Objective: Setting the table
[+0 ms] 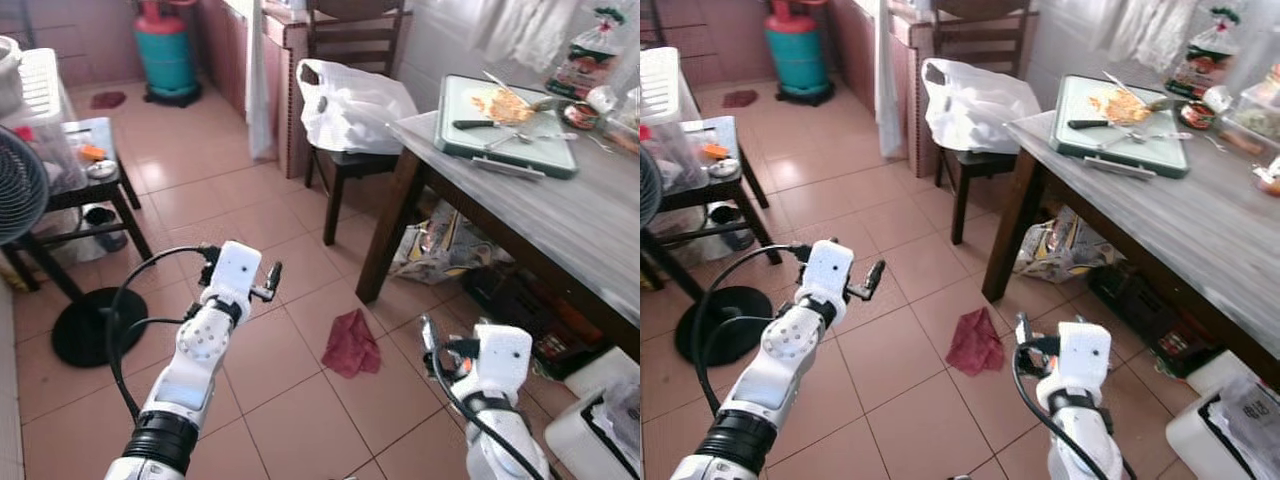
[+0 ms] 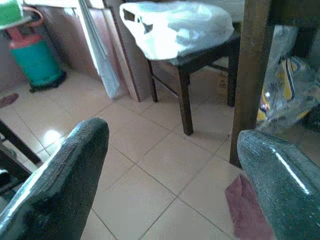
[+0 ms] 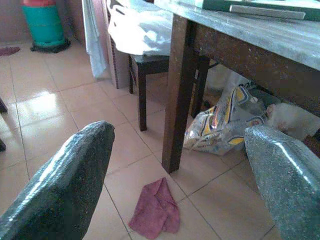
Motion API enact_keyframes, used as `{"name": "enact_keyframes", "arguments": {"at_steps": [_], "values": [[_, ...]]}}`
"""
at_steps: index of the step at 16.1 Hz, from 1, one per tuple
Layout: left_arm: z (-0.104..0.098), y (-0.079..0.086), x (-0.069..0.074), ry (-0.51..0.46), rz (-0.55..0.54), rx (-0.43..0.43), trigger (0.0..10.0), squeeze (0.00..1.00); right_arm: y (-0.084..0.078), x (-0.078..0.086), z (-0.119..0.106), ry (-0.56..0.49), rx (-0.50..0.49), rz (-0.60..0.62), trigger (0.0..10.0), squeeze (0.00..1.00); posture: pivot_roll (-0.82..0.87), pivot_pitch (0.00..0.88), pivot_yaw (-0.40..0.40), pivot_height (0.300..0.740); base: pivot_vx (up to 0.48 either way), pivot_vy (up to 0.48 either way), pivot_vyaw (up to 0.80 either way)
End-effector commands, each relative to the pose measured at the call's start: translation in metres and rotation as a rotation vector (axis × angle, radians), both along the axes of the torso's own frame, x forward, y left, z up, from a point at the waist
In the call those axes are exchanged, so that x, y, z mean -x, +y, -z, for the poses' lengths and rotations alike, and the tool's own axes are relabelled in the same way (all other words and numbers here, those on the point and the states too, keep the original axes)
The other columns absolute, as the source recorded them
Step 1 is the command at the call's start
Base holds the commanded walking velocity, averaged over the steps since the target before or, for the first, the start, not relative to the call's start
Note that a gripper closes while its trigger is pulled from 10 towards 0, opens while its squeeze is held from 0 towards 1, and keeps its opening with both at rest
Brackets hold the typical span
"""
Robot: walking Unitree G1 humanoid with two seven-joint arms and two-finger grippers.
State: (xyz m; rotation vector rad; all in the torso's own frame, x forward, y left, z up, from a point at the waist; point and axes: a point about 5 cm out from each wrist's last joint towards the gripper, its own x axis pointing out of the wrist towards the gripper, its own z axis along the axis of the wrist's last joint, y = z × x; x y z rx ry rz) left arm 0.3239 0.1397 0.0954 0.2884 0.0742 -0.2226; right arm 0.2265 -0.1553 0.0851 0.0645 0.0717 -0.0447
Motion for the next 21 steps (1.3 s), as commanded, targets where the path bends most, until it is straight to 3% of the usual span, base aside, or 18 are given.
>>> {"name": "enact_keyframes", "arguments": {"at_steps": [1,6,10,21], "values": [[0.005,-0.004,0.002,0.023,0.014,-0.021,10.0,0.0,-0.003,0.0,0.002,0.017,0.004,0.014,10.0,0.0,0.12,0.091,-0.09,0.714,0.0,0.0,-0.73],[0.015,-0.012,0.01,0.054,0.061,-0.028,10.0,0.0,-0.01,0.002,0.006,0.03,-0.022,0.064,10.0,0.0,0.11,0.09,-0.091,0.714,0.0,0.0,-0.73],[0.014,-0.021,0.006,0.057,0.088,-0.013,10.0,0.0,-0.014,-0.001,0.002,0.023,-0.015,0.071,10.0,0.0,0.09,0.082,-0.096,0.714,0.0,0.0,-0.73],[0.012,-0.026,0.003,0.022,0.136,-0.011,10.0,0.0,-0.014,0.002,0.004,0.022,-0.029,0.105,10.0,0.0,0.06,0.079,-0.055,0.714,0.0,0.0,-0.61]]}}
